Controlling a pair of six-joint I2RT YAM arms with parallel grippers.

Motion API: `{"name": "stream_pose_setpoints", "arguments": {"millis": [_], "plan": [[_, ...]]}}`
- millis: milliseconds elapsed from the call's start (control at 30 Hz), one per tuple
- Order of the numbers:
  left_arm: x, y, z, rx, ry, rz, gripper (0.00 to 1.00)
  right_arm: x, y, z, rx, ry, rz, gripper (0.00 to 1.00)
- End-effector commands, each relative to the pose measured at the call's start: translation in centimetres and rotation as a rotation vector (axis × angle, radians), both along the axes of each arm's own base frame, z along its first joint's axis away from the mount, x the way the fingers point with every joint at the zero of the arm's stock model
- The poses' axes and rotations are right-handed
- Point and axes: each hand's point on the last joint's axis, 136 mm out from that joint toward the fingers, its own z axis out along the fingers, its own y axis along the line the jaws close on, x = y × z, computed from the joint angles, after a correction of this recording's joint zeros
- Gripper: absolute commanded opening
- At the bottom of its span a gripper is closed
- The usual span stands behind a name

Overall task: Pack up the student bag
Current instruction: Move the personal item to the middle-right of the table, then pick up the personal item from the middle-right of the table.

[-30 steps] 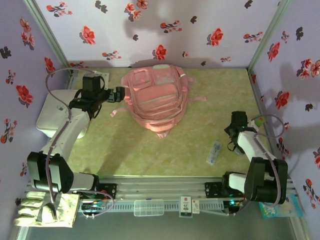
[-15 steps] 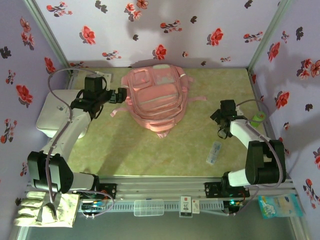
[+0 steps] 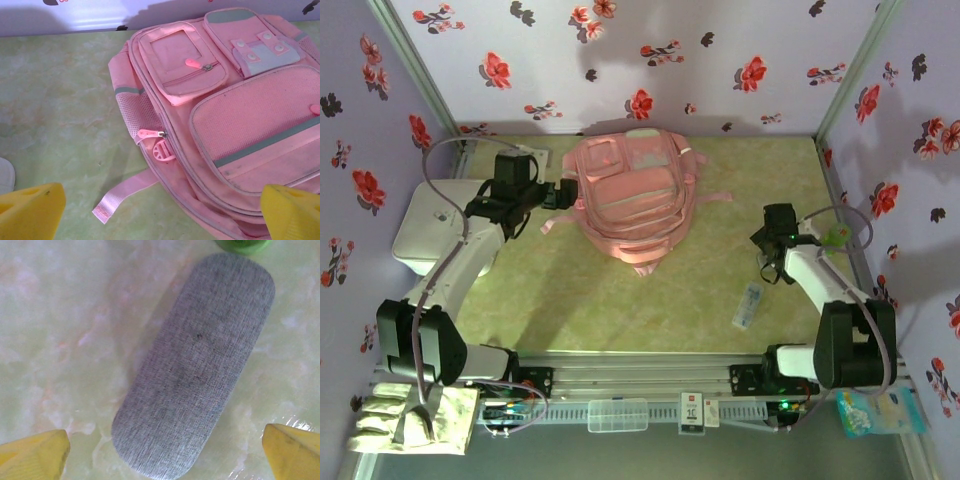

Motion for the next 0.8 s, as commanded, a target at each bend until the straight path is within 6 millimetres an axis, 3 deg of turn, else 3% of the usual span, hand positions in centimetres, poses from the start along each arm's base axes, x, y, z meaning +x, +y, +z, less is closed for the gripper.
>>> {"name": "stream_pose_setpoints", "arguments": {"millis": [0, 233, 467, 600, 767], "plan": [[0.0, -0.7, 0.1, 0.018, 0.007, -0.039, 1.00, 0.8, -1.1, -0.5, -0.023, 0.011, -0.088, 0.99], [-0.3, -1.4, -0.3, 0.029, 0.025, -0.062, 1.00, 1.5, -1.8, -2.3, -0.029, 0.041, -0.192, 0.99], [-0.2, -2.6, -0.7, 0.048, 0.036, -0.102, 1.00, 1.0, -0.8, -4.7, 0.021, 0.100, -0.175, 0.98], [-0.2, -3.9, -1.0, 0.053, 0.042, -0.148, 1.00, 1.1, -0.2, -5.2, 0.056, 0.097, -0.172, 0.89], [-0.6, -6.4, -1.8, 0.078, 0.065, -0.260, 1.00, 1.5, 0.4, -5.4, 0.093, 0.093, -0.156, 0.70]]}}
